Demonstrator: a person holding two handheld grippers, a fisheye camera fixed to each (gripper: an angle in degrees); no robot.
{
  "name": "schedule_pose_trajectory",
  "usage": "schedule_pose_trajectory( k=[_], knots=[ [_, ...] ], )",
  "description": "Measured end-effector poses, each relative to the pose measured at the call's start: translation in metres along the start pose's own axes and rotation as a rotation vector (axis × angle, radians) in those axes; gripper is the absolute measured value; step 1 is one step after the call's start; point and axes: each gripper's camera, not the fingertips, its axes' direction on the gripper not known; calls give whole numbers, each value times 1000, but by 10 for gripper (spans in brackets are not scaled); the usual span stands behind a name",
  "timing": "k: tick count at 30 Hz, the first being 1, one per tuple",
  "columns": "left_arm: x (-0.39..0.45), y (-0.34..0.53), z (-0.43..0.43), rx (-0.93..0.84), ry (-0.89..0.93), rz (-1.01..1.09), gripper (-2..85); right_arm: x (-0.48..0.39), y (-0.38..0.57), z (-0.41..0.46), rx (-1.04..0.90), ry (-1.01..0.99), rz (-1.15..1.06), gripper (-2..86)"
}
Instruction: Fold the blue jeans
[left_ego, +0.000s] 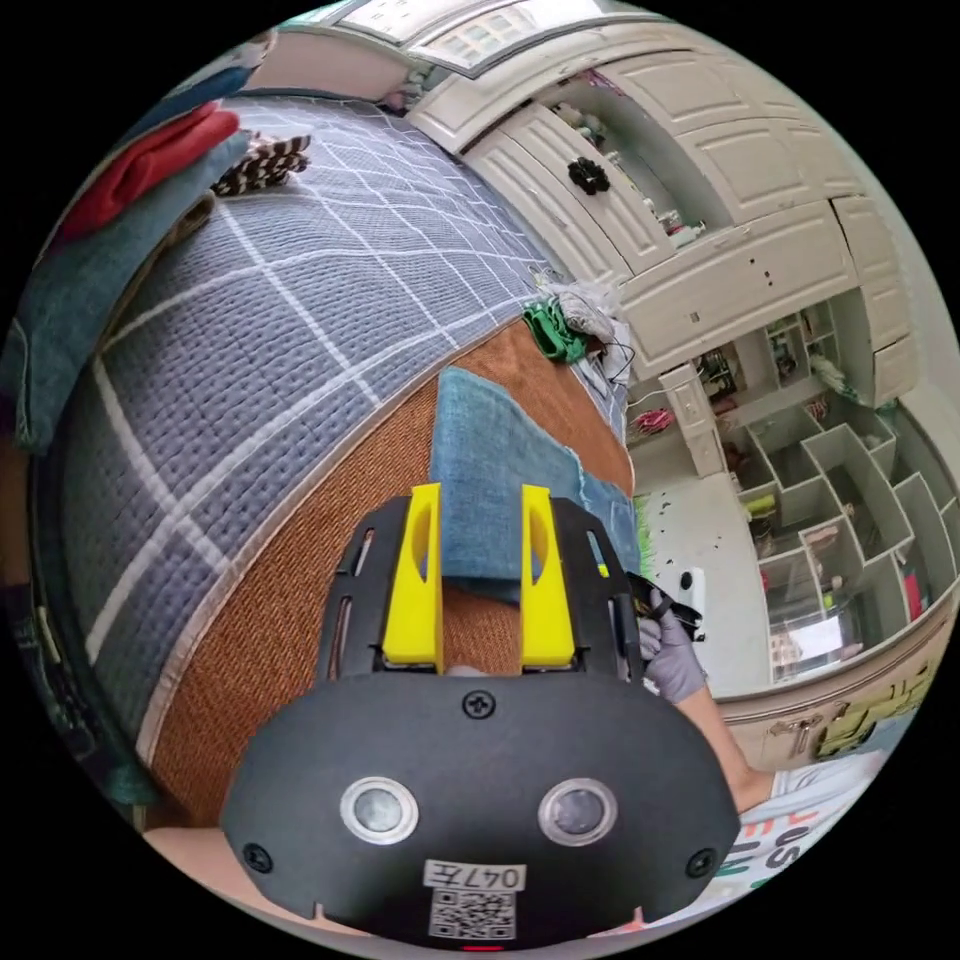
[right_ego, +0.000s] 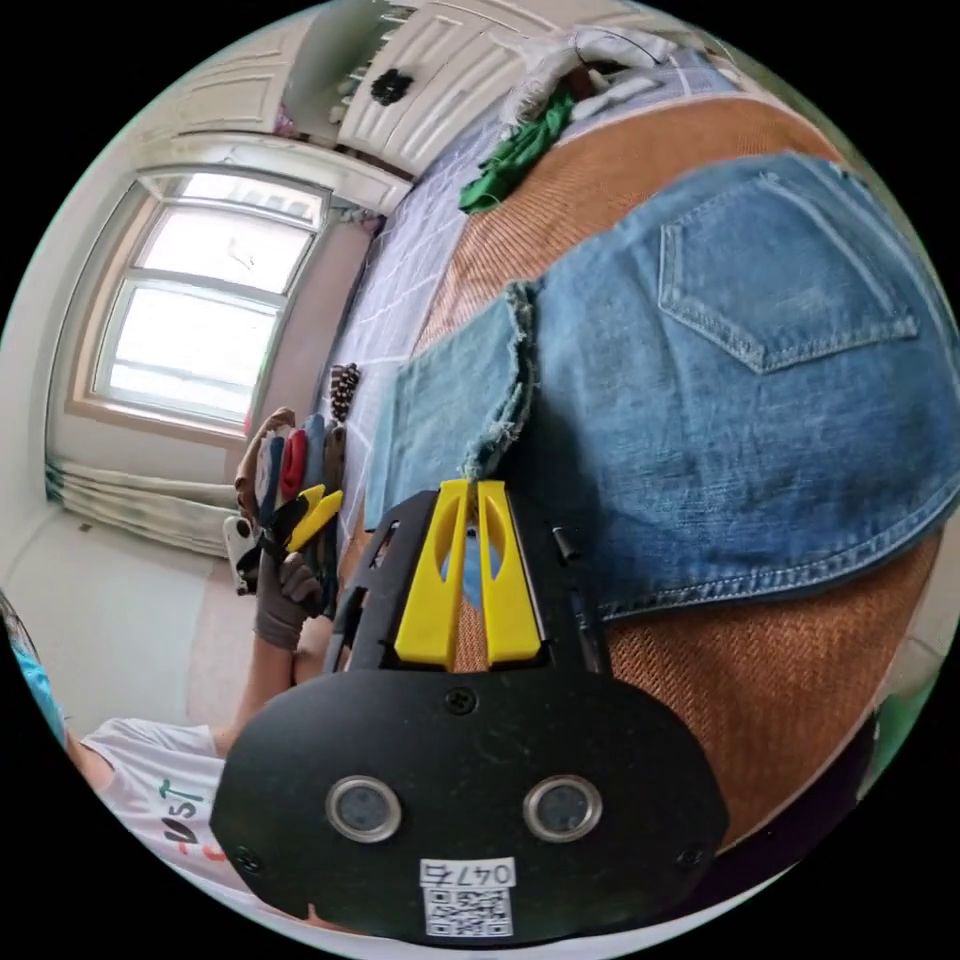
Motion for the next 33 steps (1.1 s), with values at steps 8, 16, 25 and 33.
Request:
schedule_pose_trajectory(
  k=[8,16,25,33],
  knots=[
    [33,-7,76,-202,-107,143,110,-17,27,8,-71,273,-101,-4],
    [-7,-7,94,-192,-35,17,78,49,33,-85,240,165,129,73],
    [-12,-1,121,-206,-63,71,91,241,83,-160,687,-91,738,126],
    [-44,13,140,-206,-45,49,89,231,71,-170,780,-188,678,2]
  ],
)
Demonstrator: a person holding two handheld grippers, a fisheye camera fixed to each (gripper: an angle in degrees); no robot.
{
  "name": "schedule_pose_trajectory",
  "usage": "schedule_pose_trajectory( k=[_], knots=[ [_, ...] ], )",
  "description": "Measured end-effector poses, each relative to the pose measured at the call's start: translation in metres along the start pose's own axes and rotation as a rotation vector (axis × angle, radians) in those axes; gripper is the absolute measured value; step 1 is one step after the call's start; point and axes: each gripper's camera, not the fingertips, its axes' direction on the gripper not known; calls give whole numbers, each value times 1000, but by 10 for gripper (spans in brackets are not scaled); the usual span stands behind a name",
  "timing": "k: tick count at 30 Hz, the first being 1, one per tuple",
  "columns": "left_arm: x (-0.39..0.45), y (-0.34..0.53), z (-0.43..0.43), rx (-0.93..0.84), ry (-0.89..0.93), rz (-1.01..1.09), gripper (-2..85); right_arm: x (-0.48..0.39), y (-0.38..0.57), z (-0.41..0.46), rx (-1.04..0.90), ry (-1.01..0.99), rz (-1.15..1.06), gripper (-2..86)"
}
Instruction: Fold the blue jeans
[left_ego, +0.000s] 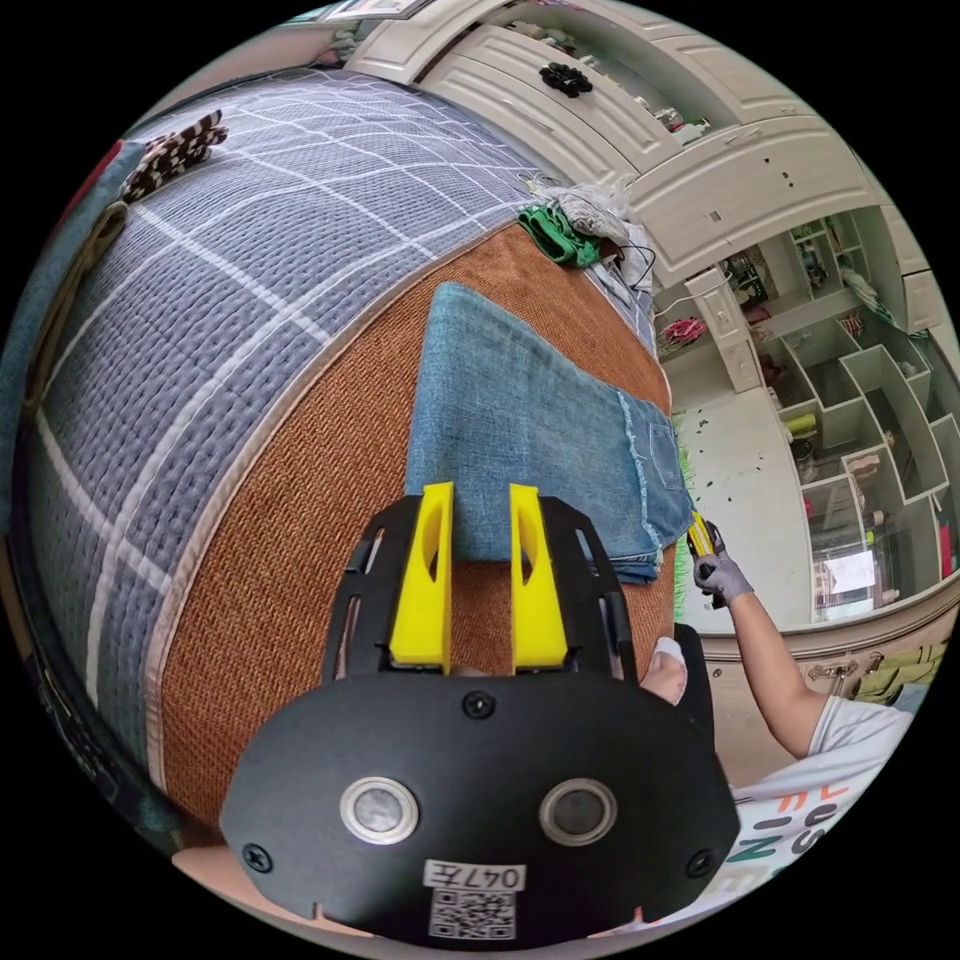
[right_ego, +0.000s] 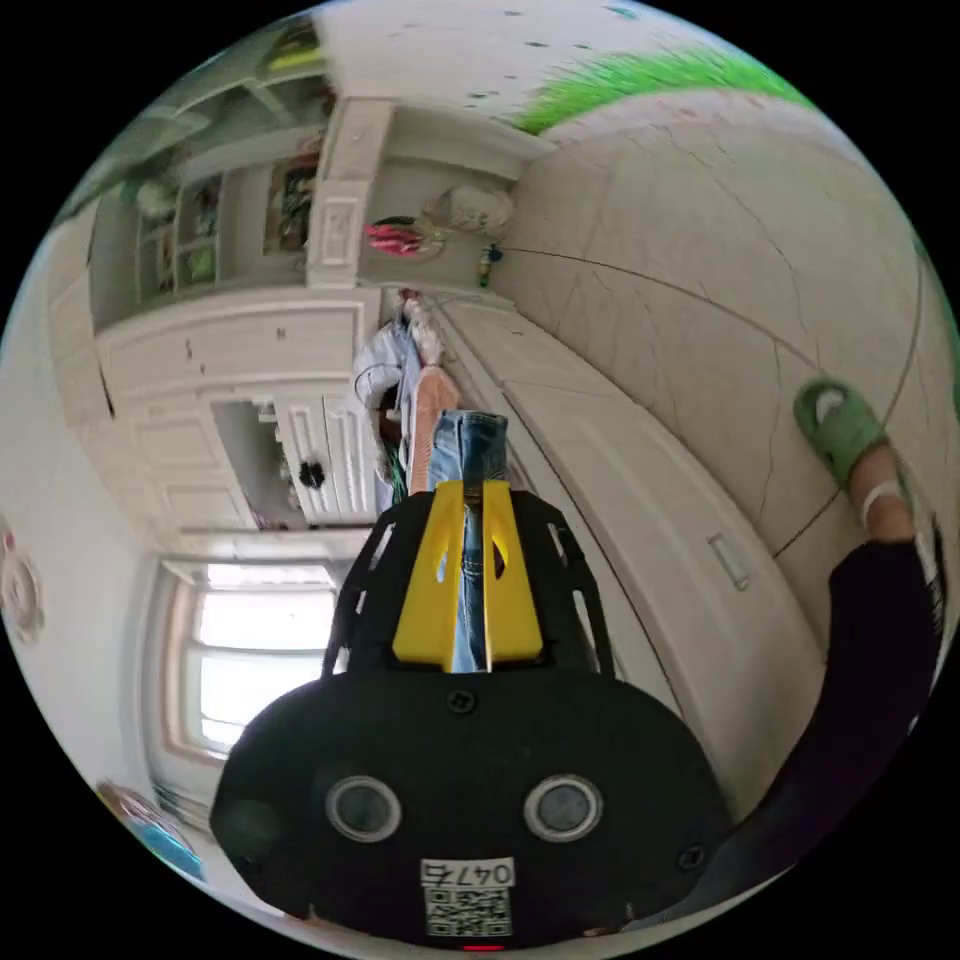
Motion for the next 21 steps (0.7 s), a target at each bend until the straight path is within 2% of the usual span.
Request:
schedule_pose_trajectory(
  k=[4,6,8,11,14,18,21],
  knots=[
    [-18,8,3,7,51,-14,102,-107,26,1,-83,-24,-347,-3],
    [-36,17,-8,75,103,-51,111,-164,57,14,-162,-51,-528,-2],
    [-54,27,-21,151,127,-90,111,-238,122,40,-289,-64,-790,-2],
    [-88,47,-40,271,131,-187,112,-292,222,80,-437,-62,-1018,-1],
    [-127,71,-45,328,166,-302,115,-299,320,129,-579,-47,-1142,-1],
    [-173,101,-33,345,239,-417,131,-256,410,197,-794,-12,-1128,0],
    [-197,112,-16,305,286,-446,142,-208,452,237,-950,93,-1070,6]
  ],
)
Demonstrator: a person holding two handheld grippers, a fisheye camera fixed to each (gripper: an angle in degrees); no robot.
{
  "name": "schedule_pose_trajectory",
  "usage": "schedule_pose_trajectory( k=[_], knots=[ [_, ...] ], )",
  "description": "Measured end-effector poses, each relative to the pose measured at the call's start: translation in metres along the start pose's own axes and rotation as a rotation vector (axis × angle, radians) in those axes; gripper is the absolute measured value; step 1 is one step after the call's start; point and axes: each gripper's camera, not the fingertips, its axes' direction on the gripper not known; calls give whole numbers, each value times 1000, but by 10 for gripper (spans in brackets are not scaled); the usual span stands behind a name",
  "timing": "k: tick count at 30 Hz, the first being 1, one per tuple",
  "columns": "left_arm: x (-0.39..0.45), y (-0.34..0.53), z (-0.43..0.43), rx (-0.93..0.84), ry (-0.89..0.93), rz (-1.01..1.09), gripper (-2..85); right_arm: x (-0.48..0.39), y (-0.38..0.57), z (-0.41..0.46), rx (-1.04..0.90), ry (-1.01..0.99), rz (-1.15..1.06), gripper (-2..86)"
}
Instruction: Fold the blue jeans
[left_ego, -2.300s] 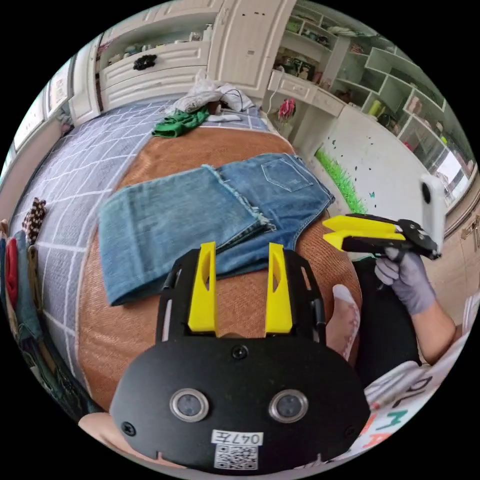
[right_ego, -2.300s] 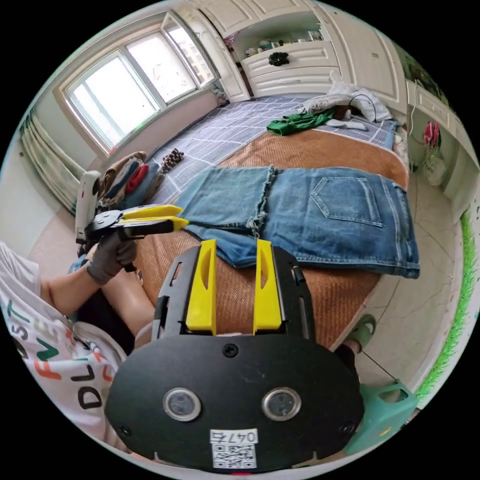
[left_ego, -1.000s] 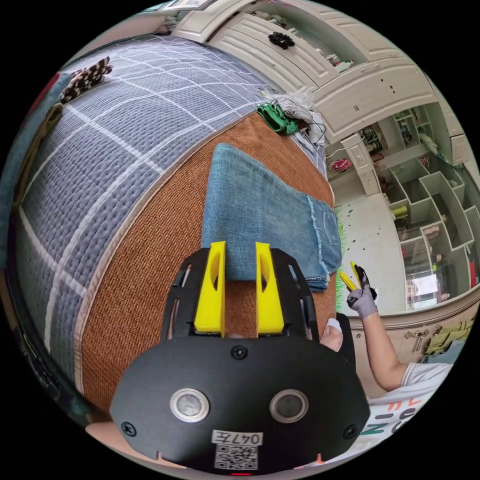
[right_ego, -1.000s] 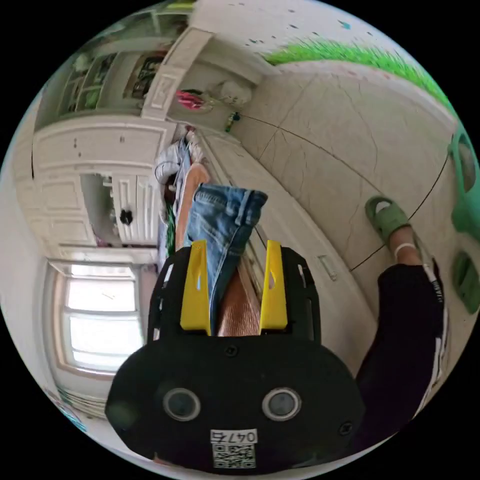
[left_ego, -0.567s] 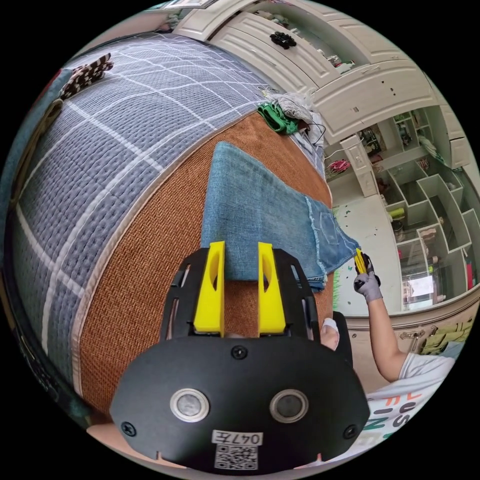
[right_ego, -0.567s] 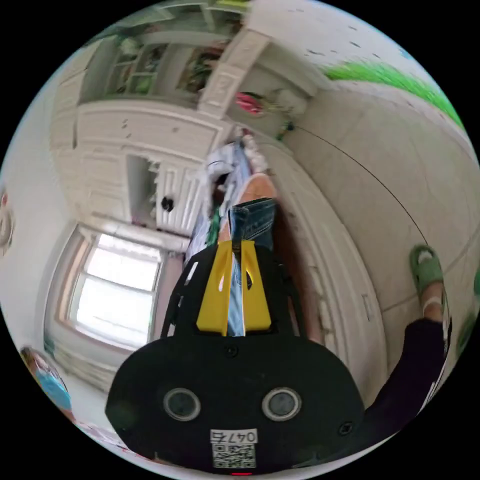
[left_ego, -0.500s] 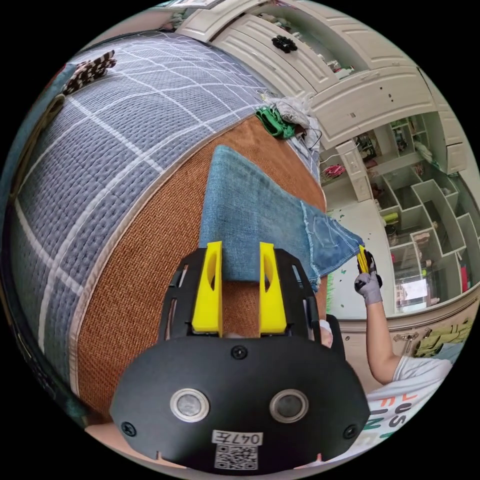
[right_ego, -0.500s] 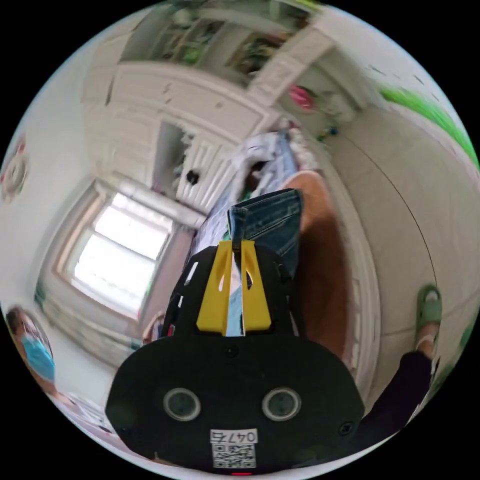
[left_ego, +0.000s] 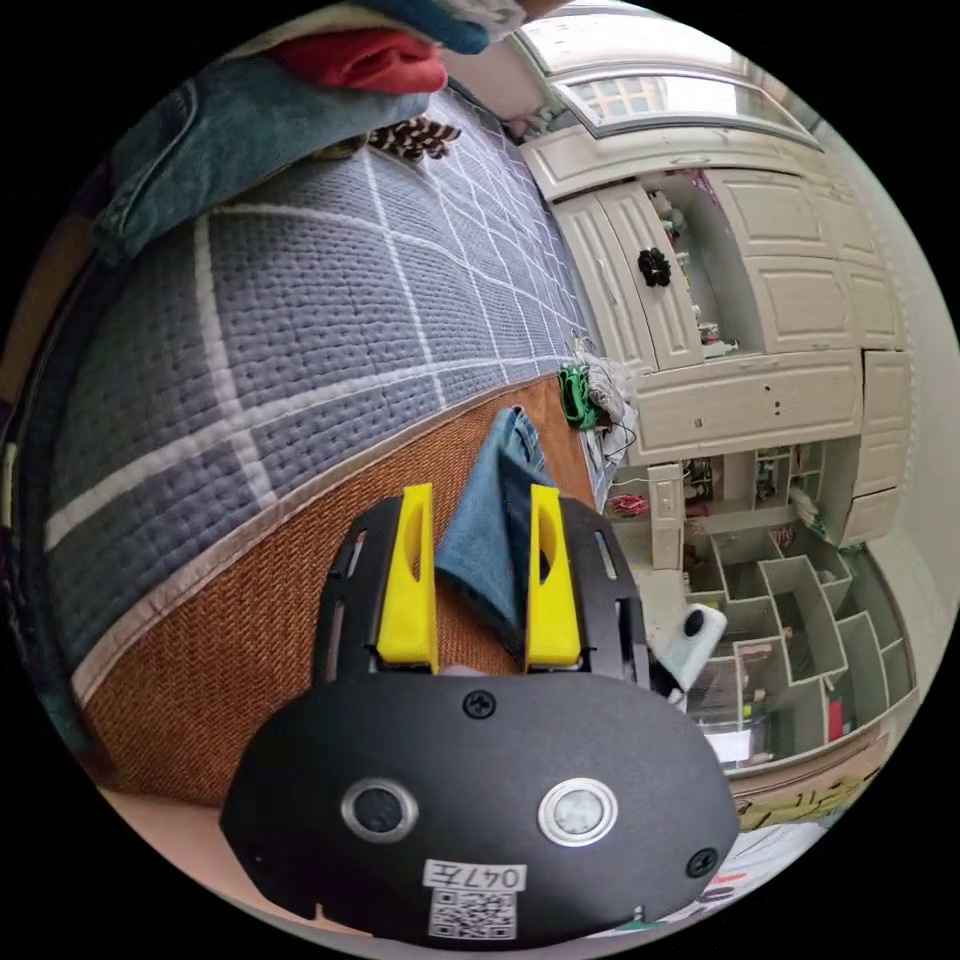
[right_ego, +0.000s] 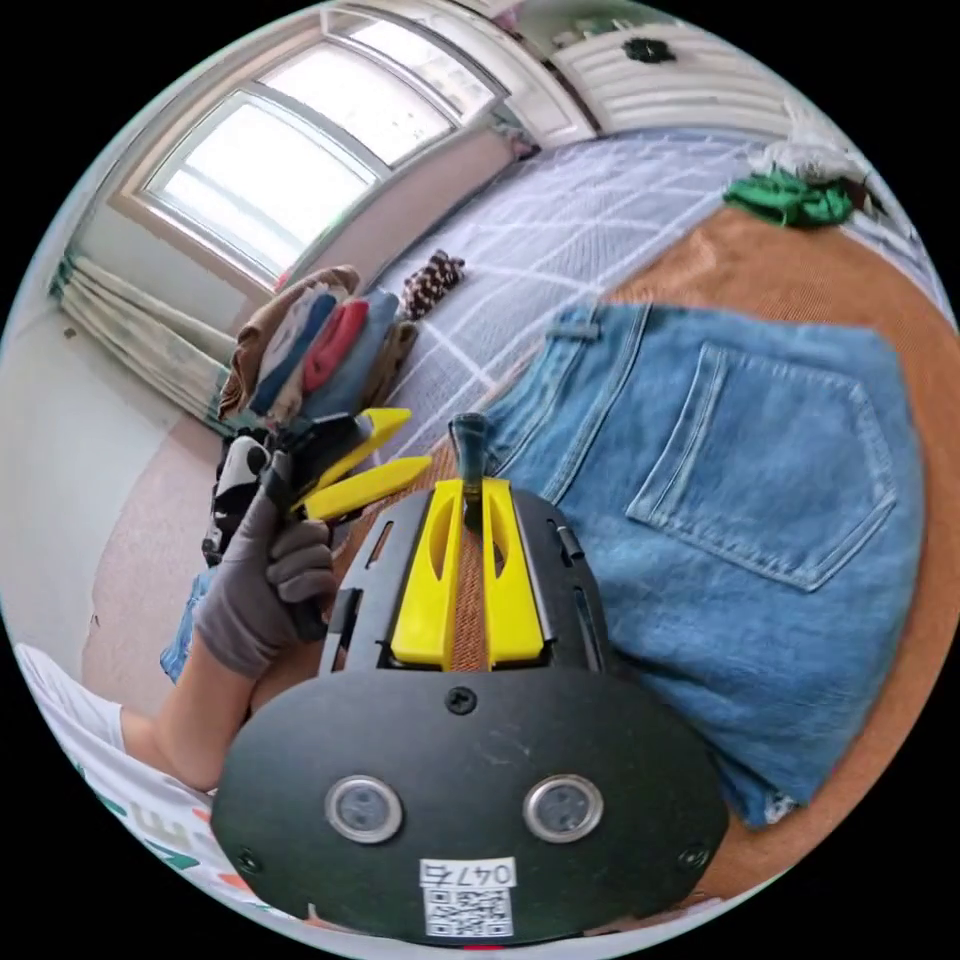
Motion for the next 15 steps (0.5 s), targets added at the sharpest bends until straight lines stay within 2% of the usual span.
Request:
schedule_pose_trajectory(
  k=[3,5,8,9,12,15],
  knots=[
    [-22,3,12,-67,29,-7,166,9,15,-5,82,-89,43,29],
    [-31,4,17,-97,33,-1,180,7,14,-19,99,-216,-51,92],
    [-45,6,22,-134,-8,27,201,7,15,-49,51,-269,-124,135],
    [-52,7,24,-154,-24,37,203,9,18,-60,66,-254,-135,133],
    [-74,14,21,-159,-59,48,192,45,45,-134,220,-45,-46,116],
    [-99,20,27,-224,-29,40,169,115,83,-193,344,82,227,110]
  ],
)
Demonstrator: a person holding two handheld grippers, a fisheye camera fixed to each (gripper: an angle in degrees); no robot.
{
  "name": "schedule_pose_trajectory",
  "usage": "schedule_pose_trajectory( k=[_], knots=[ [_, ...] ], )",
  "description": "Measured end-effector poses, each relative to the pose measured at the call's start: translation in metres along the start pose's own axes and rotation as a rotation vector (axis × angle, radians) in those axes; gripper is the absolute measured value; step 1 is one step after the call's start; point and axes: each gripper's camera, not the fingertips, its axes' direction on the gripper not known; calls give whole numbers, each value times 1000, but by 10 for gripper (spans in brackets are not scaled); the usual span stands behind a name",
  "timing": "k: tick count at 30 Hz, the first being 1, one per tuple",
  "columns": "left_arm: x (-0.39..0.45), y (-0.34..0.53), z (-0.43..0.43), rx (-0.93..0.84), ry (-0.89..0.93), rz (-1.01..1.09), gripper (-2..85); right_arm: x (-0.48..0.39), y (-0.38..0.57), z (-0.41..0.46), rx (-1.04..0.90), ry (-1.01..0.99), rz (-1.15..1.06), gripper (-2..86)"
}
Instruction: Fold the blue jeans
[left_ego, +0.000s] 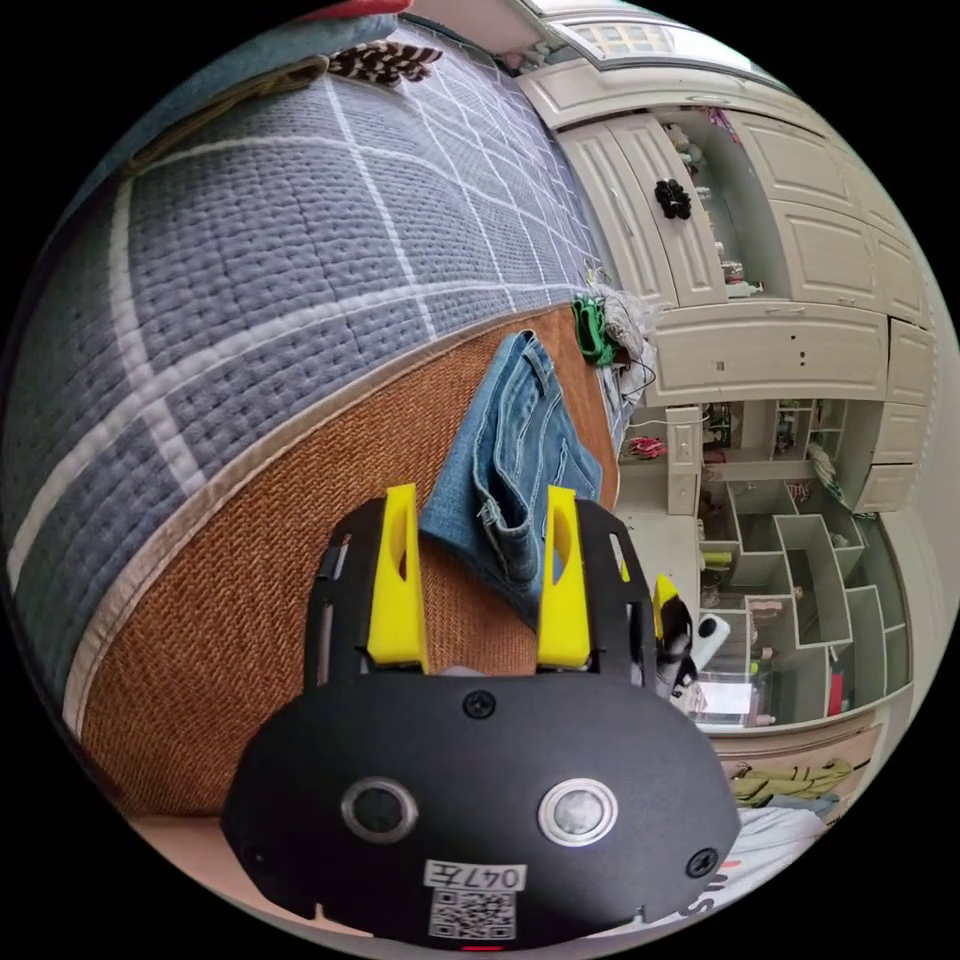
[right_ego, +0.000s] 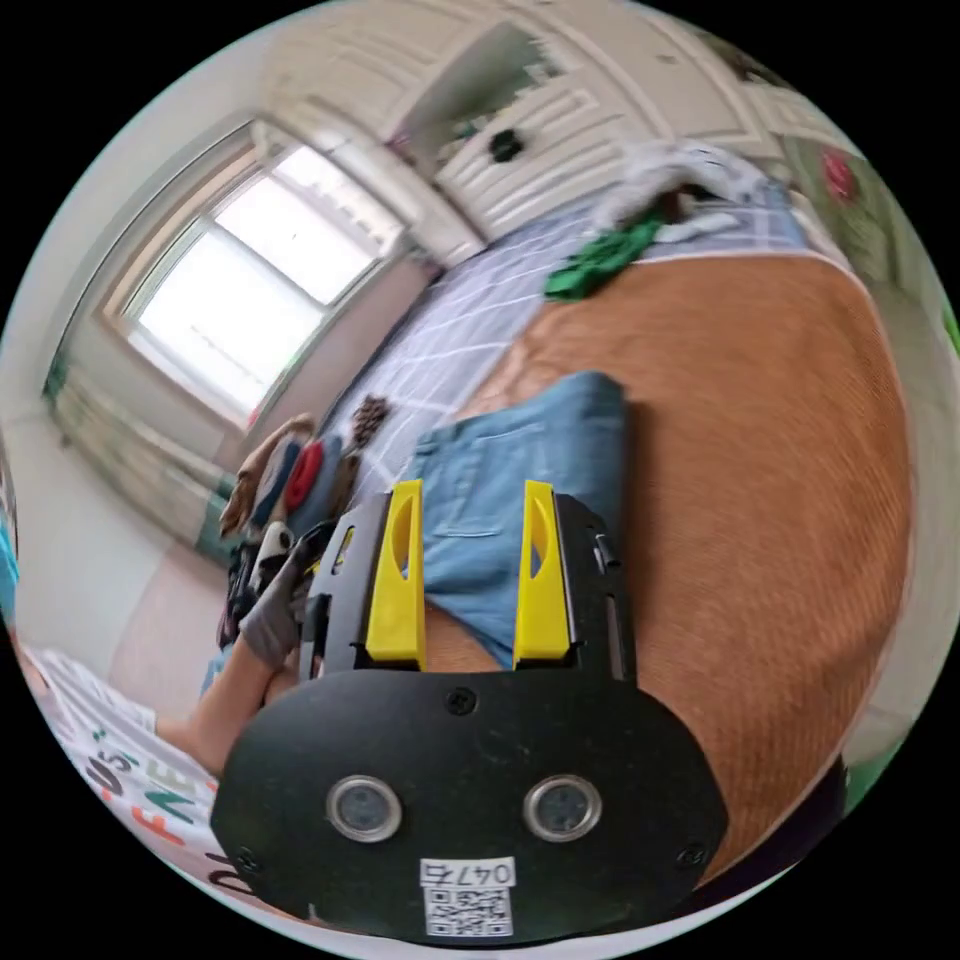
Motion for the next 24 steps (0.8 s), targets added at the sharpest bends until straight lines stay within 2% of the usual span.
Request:
schedule_pose_trajectory(
  k=[2,6,9,11,16,19,24],
  knots=[
    [-10,5,2,-24,-10,16,162,53,5,-18,0,43,148,111],
    [-38,18,-1,-63,-60,50,126,93,10,6,-123,-31,223,110],
    [-78,31,-1,-98,89,4,86,110,21,21,-121,-115,276,38],
    [-102,42,-12,-60,166,-28,70,111,25,16,-113,-188,307,3],
    [-96,75,-64,-3,171,147,59,22,9,-29,-161,-10,-23,-4],
    [-84,105,-124,43,216,259,57,-50,-5,-62,-160,22,-235,-4],
    [-82,168,-311,292,253,430,56,-163,-13,-97,-81,-85,-527,-4]
  ],
)
